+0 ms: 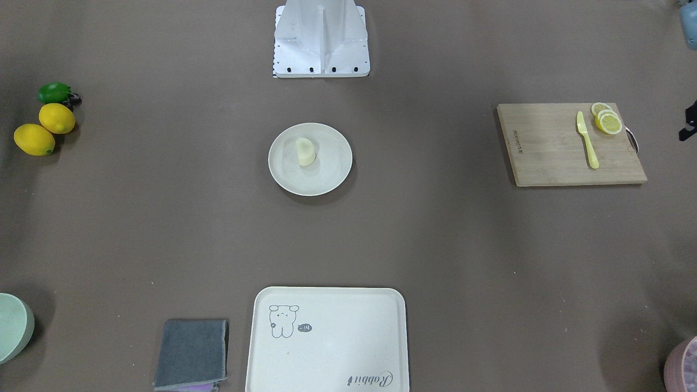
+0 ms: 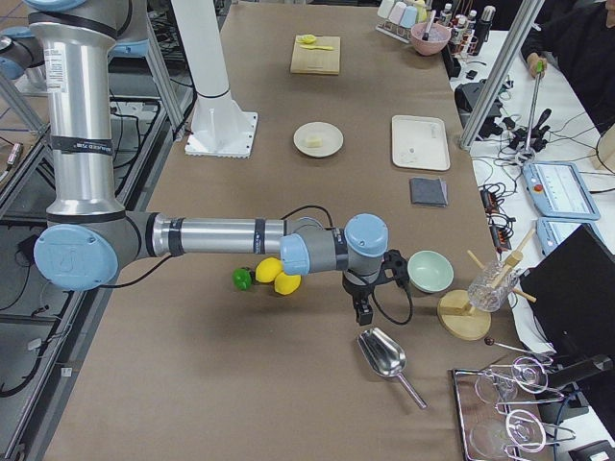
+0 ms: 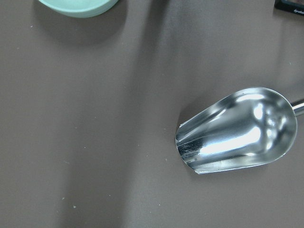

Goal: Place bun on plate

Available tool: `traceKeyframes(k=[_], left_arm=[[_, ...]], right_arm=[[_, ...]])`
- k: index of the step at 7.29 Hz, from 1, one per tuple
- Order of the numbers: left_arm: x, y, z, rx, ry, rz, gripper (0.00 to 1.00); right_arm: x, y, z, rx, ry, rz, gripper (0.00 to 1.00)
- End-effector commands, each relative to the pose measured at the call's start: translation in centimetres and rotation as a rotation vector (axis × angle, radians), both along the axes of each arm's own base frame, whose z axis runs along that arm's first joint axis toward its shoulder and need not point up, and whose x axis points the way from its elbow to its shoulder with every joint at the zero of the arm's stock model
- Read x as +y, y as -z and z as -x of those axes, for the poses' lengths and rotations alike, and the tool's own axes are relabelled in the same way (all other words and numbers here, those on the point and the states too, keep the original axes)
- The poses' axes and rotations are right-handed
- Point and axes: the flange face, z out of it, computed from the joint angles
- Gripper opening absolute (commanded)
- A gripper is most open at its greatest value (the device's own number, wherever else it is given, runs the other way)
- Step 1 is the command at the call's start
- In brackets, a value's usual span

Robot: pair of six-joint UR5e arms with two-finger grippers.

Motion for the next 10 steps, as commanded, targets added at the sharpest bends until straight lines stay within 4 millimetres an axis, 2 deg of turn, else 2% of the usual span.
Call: traceKeyframes(k=[1,5,6,10], left_arm=[[0.5,-1.4,0.2,-0.003,-0.002,0.009,0.98],[0.5,-2.9,0.1,0.001,-0.005,0.035,0.97],[0.2,-3.3,0.0,0.002,-0.007,0.046,0.98],[0.3,-2.7,0.0,0.004,-0.013,0.018,0.98]], right_arm=[[0.1,-0.1,0.0,-0.006,-0.001,0.004,1.0],[0.6,-0.3,0.0,-0.011,-0.003,0.006,1.0],[1.2,0.6,-0.2,-0.014,-0.006,-0.006,1.0],[1.4,0.8,-0.5,-0.019,-0.011,-0.011,1.0]])
